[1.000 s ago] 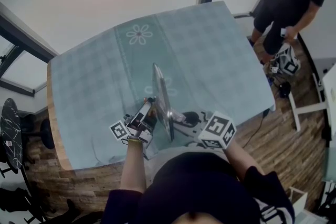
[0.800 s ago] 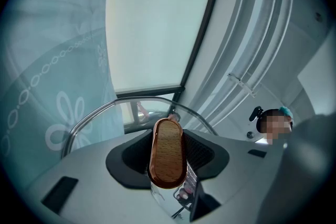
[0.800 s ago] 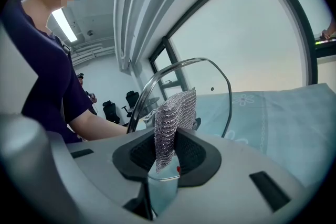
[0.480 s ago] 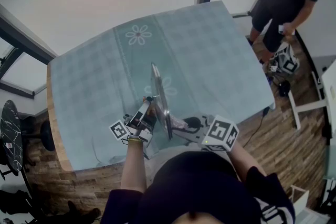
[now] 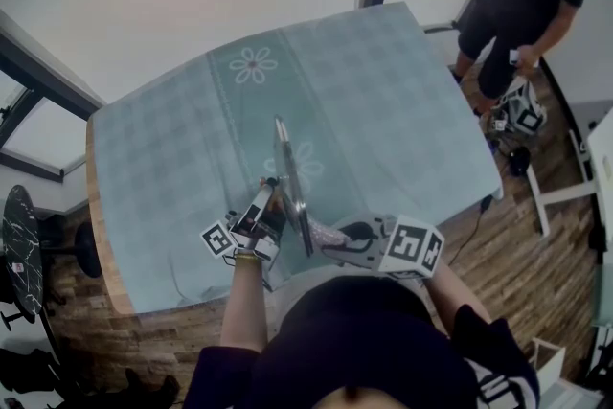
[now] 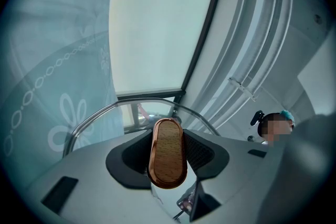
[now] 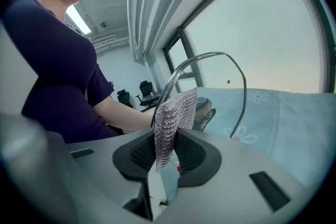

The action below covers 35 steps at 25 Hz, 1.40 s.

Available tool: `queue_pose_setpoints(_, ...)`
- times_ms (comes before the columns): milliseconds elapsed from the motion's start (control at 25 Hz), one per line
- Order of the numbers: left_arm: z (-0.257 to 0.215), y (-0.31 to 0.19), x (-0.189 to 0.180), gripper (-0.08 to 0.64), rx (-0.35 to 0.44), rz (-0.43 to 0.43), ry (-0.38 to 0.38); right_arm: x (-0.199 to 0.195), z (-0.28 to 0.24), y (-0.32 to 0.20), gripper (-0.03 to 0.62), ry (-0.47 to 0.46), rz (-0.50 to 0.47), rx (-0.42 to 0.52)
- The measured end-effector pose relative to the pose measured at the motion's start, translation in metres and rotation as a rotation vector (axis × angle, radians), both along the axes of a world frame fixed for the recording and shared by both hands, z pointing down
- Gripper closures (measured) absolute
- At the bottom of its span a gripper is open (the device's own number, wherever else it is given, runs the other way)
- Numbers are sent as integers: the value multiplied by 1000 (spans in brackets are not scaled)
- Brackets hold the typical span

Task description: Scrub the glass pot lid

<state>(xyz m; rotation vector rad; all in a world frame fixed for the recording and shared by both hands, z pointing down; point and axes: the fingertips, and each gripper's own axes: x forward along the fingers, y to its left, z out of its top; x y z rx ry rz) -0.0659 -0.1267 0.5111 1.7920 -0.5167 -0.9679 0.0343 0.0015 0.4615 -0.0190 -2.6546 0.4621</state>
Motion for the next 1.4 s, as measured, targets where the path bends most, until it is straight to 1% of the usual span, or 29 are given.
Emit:
queue_pose_setpoints(200,0,-1,-1,391,3,-2,-2,7,-1,6,509,17,-58,-10)
queue_pose_setpoints(360,1,0,-1,391,2,0,3,19,-3,6,509,37,-111,-10)
queue_pose_setpoints(480,0,-1,-1,391,7,4,2,32,-4,-4,511,52,-107,-11)
queue_pose_setpoints(680,0,0,1,391,11,12,-6,41,-1,-34,510,77,-7,7)
queue_pose_setpoints(840,-1,0,0,391,11,10,-4,38,19,-72,511,91,135,89)
queue_pose_setpoints(960,0,1,0,391,7,7,-3,28,29,-93,510,96,212,106)
queue_pose_setpoints(1040,1,1,1,391,7,8,-5,20,33,-104,510,114,242,128)
queue_pose_setpoints(1160,0,0,1,391,7,10,-8,5,37,-117,510,127,261,155)
queue_pose_setpoints(1400,1,0,1,391,6,8,-7,-17,41,-141,511,57,333,129)
